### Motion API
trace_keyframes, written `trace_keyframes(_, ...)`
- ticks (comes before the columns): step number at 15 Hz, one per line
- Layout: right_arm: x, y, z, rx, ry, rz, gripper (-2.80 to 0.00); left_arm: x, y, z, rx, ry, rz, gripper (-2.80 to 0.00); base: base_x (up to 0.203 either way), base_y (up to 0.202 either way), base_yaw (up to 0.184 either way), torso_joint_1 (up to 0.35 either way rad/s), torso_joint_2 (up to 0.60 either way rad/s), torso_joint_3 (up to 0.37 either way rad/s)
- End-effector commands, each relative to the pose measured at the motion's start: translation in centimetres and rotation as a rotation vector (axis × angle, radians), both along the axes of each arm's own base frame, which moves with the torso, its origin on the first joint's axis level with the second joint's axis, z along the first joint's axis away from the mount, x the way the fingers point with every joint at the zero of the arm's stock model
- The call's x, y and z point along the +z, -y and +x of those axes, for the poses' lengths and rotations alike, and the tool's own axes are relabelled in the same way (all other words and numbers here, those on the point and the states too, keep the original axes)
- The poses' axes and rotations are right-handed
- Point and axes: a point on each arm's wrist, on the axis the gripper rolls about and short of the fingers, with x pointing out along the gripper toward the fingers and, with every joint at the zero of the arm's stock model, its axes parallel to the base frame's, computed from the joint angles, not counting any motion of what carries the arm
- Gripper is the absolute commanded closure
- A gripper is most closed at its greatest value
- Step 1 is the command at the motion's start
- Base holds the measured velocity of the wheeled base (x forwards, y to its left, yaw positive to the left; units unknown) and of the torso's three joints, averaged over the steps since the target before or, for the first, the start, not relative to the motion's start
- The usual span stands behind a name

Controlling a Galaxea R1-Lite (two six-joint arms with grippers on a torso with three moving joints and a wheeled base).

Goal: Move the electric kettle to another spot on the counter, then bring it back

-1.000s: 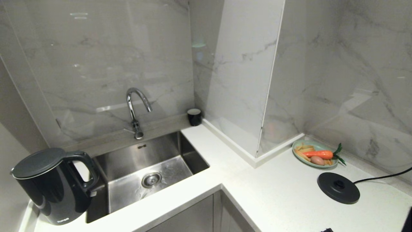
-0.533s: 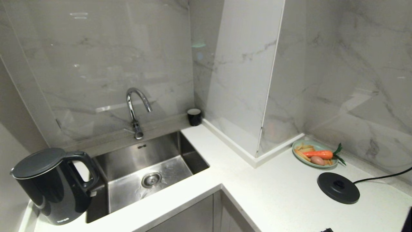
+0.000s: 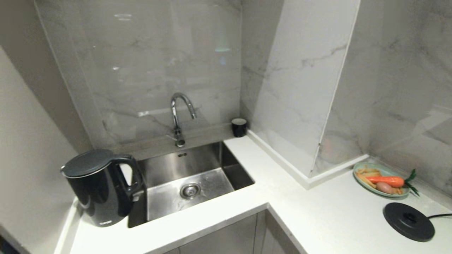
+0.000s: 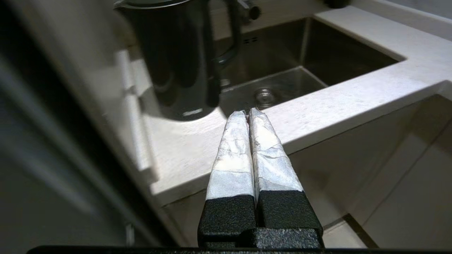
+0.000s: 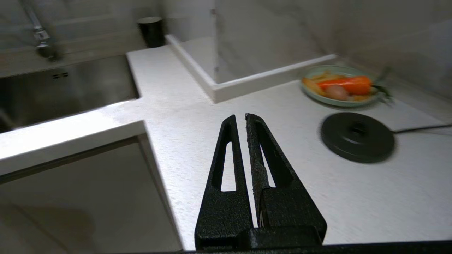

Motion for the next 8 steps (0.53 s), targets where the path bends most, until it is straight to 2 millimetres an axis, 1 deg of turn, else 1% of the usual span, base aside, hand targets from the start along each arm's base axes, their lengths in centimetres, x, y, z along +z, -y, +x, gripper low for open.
trace_keyframes(1,-0.01,0.00,0.00,0.000,-0.001,0.000,0.00,-0.01,0.00,0.01,0.000,-0.004,0.000,0.00,-0.002,-0.010,0.173,0.006,0.00,0.003)
trace_keyframes(8,-0.01,0.00,0.00,0.001,-0.001,0.000,0.00,-0.01,0.00,0.01,0.000,-0.004,0.002,0.00,-0.001,-0.009,0.173,0.004,0.00,0.003)
